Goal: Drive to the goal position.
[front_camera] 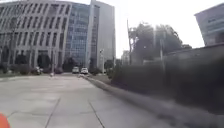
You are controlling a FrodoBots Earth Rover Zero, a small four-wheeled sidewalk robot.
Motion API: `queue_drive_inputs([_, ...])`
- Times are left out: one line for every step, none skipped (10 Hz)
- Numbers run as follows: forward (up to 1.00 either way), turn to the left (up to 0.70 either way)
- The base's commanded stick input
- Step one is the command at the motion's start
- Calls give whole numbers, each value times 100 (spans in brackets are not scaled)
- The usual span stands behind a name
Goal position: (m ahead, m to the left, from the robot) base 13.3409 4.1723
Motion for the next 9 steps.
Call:
queue_drive_inputs([70, 35])
queue_drive_inputs([70, 35])
queue_drive_inputs([70, 35])
queue_drive_inputs([70, 35])
queue_drive_inputs([70, 35])
queue_drive_inputs([70, 35])
queue_drive_inputs([70, 26])
queue_drive_inputs([70, 12])
queue_drive_inputs([70, 0])
